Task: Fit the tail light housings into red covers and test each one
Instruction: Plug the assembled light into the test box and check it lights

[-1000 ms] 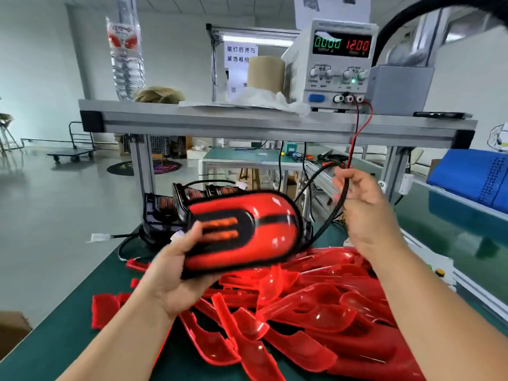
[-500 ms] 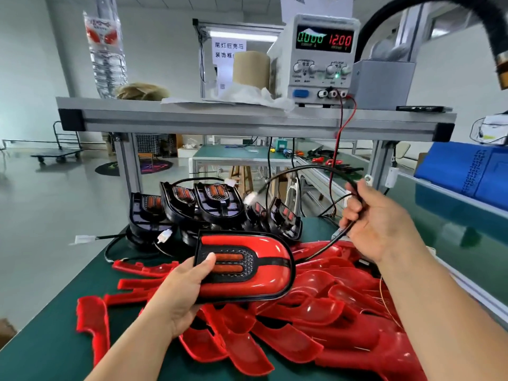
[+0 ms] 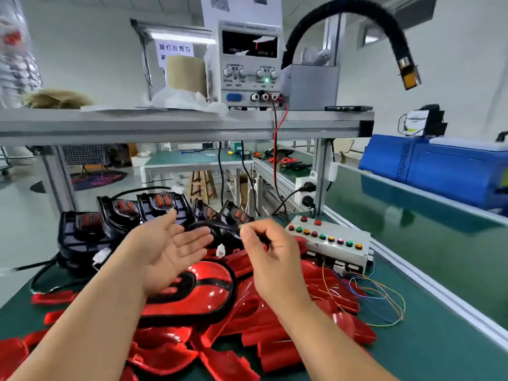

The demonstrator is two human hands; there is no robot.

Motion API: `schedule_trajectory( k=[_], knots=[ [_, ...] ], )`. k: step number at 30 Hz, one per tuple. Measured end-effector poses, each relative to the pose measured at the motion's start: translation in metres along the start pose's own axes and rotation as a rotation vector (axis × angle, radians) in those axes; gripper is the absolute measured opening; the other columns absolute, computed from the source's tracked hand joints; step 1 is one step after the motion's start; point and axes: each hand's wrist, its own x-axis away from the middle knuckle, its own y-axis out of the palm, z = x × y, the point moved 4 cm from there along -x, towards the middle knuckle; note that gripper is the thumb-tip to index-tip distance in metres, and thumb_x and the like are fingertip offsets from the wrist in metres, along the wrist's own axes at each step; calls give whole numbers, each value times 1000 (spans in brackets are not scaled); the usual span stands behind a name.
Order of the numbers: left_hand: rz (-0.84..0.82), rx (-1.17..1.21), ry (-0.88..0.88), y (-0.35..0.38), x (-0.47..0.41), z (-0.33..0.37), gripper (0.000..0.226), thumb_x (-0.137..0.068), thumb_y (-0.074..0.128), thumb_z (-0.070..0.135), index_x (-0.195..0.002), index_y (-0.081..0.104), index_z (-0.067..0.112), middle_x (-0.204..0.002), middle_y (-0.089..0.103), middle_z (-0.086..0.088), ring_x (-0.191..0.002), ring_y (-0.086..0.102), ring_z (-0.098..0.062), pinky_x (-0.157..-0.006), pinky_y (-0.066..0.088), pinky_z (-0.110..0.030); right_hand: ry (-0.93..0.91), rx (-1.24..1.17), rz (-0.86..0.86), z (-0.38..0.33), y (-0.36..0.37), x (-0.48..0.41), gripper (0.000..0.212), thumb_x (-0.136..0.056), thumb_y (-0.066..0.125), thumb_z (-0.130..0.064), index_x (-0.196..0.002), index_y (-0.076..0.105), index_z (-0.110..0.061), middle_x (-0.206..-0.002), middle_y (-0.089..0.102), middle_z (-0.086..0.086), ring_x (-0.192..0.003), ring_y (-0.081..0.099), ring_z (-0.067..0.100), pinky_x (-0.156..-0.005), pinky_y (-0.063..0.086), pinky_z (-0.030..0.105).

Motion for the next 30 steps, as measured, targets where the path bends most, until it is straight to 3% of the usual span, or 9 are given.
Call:
schedule_trajectory(
  k=[4, 8, 11, 14, 16, 18, 21, 28, 30],
  knots=[
    [7, 533, 24, 13, -13, 27, 20, -106, 35, 15, -117, 37, -2, -99, 54, -34, -81, 65, -26, -86, 56, -32, -76, 63, -197, 6, -8, 6, 8, -90, 65, -16, -85, 71, -16, -78, 65, -17, -82, 62, 0, -77, 43, 11],
    [93, 616, 137, -3, -30, 50, 22, -107, 33, 19, -104, 47, 2, -76, 52, -4, -46, 43, -4, -42, 42, -13, -29, 106, -303, 13, -34, 4, 8, -84, 66, -23, -80, 73, -23, -76, 67, -19, -79, 62, -1, -76, 44, 13],
    [98, 604, 254, 0, -27, 63, 22, -105, 39, 26, -93, 51, 12, -60, 50, 5, -38, 33, -1, -37, 31, -12, 94, 100, -171, 25, -73, -13, 8, -86, 70, -31, -80, 75, -32, -84, 73, -13, -83, 67, 0, -77, 49, 15],
    [58, 629, 383, 13, -20, 68, 15, -103, 46, 28, -97, 55, 17, -58, 51, 7, -38, 34, -2, -44, 33, -13, 280, 678, 62, 60, -138, -39, 17, -90, 67, -26, -73, 71, -23, -72, 67, -10, -76, 63, 13, -68, 43, 26],
    [37, 639, 447, 23, -15, 69, 15, -102, 50, 27, -112, 56, 19, -65, 52, 6, -41, 36, -3, -51, 37, -15, 454, 1202, -131, 91, -163, -44, 20, -92, 55, -23, -76, 65, -14, -83, 67, 5, -86, 63, 26, -69, 42, 29],
    [14, 651, 494, 31, -12, 70, 28, -101, 52, 28, -128, 54, 19, -70, 52, 5, -43, 37, -3, -52, 39, -17, 580, 1417, -327, 114, -171, -35, 18, -90, 52, -27, -86, 61, -13, -102, 68, 9, -96, 63, 28, -75, 47, 30],
    [-30, 620, 528, 41, -10, 70, 33, -98, 57, 34, -126, 53, 17, -75, 54, 6, -45, 37, -3, -52, 39, -17, 617, 1410, -386, 127, -165, -19, 26, -88, 57, -44, -83, 56, -19, -97, 67, 3, -82, 60, 24, -72, 50, 30],
    [-59, 142, 685, 54, 0, 60, 18, -77, 70, 32, -93, 77, 33, -78, 71, 14, -52, 41, 0, -58, 40, -17, 549, 1445, -363, 123, -155, -11, 11, -88, 52, -26, -79, 51, -20, -79, 50, -2, -80, 55, 21, -70, 46, 30],
    [-70, -34, 718, 58, 2, 56, 29, -74, 68, 35, -102, 73, 35, -79, 72, 17, -54, 46, 3, -56, 41, -13, 520, 1446, -342, 116, -153, -13, 12, -92, 49, -27, -82, 50, -21, -80, 50, -1, -81, 55, 22, -69, 45, 30]
  ],
)
